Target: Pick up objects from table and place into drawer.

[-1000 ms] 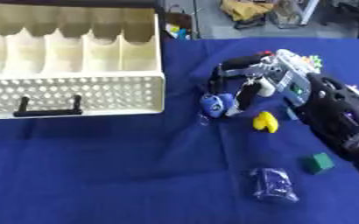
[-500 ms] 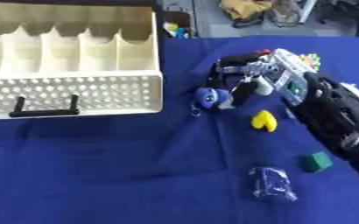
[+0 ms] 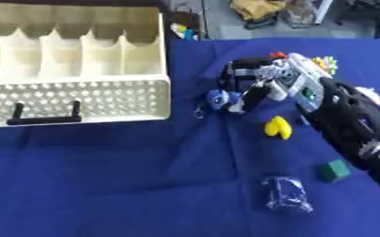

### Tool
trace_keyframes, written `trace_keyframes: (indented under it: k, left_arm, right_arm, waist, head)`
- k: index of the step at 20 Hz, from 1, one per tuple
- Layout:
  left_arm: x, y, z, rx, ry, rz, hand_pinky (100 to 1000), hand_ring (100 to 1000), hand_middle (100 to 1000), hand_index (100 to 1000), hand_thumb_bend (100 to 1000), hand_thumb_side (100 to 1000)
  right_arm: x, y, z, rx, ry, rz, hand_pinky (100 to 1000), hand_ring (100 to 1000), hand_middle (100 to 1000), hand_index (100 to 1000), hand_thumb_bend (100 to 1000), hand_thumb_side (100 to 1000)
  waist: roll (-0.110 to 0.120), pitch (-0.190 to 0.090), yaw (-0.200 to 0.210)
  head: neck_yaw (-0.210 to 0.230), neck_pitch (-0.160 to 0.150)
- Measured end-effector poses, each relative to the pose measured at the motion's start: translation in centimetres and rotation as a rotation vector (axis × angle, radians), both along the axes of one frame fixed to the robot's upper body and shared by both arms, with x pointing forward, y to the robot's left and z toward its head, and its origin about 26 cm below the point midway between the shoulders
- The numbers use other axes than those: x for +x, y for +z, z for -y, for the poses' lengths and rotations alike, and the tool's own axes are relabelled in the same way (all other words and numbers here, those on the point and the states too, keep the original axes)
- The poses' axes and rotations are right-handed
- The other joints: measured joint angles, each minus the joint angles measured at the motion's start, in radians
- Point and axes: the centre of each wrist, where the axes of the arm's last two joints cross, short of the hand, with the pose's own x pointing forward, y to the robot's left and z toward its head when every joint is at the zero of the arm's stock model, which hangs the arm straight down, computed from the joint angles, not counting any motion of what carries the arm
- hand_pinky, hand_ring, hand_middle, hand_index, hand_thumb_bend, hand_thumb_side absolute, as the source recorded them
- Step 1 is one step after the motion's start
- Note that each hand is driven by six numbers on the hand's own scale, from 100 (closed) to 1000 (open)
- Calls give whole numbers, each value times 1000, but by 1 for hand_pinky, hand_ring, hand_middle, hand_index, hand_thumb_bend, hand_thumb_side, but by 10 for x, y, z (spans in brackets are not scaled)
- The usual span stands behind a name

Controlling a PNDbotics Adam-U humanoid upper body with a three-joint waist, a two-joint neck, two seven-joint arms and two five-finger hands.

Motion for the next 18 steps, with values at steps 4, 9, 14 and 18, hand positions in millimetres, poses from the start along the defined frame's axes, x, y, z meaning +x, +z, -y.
trace_keyframes:
  k: [4, 9, 14, 18]
  left_arm:
    - [0, 0, 0, 0, 0, -1, 557, 706, 624, 770, 571, 1000]
    - [0, 0, 0, -2, 2, -2, 558, 706, 625, 770, 569, 1000]
    - [0, 0, 0, -4, 2, -4, 559, 706, 625, 769, 570, 1000]
    - [0, -2, -1, -5, 5, -9, 560, 706, 626, 767, 567, 1000]
  right_arm:
    - [0, 0, 0, 16, -6, 4, 533, 711, 424, 533, 221, 176]
    - [0, 1, -1, 41, -14, 1, 510, 702, 406, 513, 193, 147]
    - [-3, 6, -5, 60, -6, 9, 508, 699, 399, 504, 179, 154]
    - [-6, 17, -5, 63, 11, 35, 514, 701, 396, 499, 163, 168]
  waist:
    - [0, 1, -1]
    - [0, 1, -6]
    - [0, -2, -8]
    - [0, -11, -17]
  head:
    - [0, 0]
    - [0, 0]
    - [0, 0]
    - [2, 0]
